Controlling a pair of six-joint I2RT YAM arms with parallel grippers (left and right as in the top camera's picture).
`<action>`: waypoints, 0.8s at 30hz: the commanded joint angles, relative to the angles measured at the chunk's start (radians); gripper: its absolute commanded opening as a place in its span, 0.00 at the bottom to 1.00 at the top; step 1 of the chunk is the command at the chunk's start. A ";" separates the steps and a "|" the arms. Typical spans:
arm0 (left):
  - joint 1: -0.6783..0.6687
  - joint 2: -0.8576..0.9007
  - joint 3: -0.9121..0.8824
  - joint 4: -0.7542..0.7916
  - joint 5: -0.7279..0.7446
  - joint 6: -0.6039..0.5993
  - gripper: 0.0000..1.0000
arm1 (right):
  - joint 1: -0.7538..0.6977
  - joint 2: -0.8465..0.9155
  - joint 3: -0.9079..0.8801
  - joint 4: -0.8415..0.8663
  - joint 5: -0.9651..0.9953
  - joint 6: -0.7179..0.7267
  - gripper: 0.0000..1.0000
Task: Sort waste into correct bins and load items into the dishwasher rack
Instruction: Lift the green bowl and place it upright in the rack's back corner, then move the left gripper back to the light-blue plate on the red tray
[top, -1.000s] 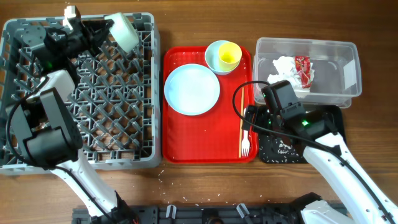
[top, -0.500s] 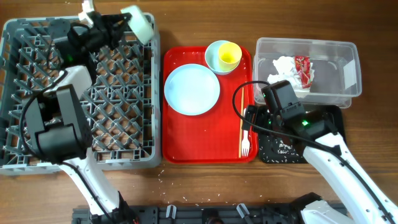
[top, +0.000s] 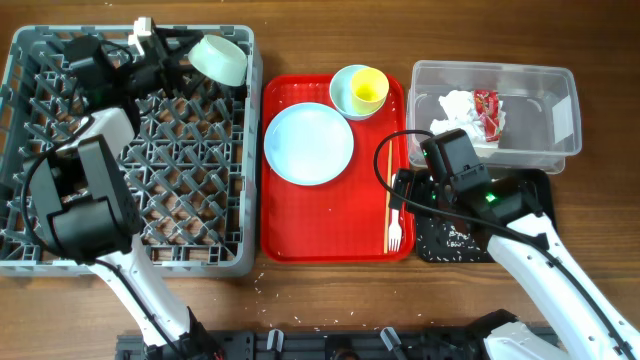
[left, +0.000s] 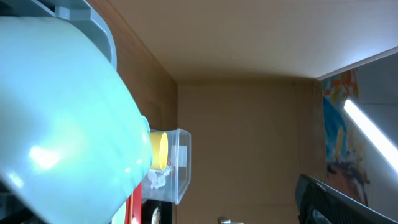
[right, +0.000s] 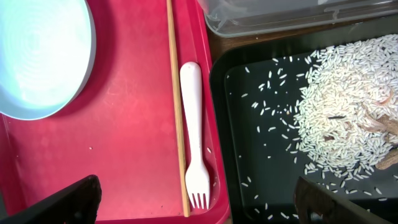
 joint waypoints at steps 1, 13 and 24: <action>0.034 -0.004 -0.003 0.004 0.017 0.018 1.00 | -0.004 0.003 0.011 0.003 0.012 0.004 1.00; 0.083 -0.121 -0.003 -0.058 0.033 -0.014 1.00 | -0.004 0.003 0.011 0.003 0.012 0.004 1.00; 0.211 -0.515 -0.003 -0.611 -0.013 0.342 0.99 | -0.004 0.003 0.011 0.003 0.012 0.004 0.99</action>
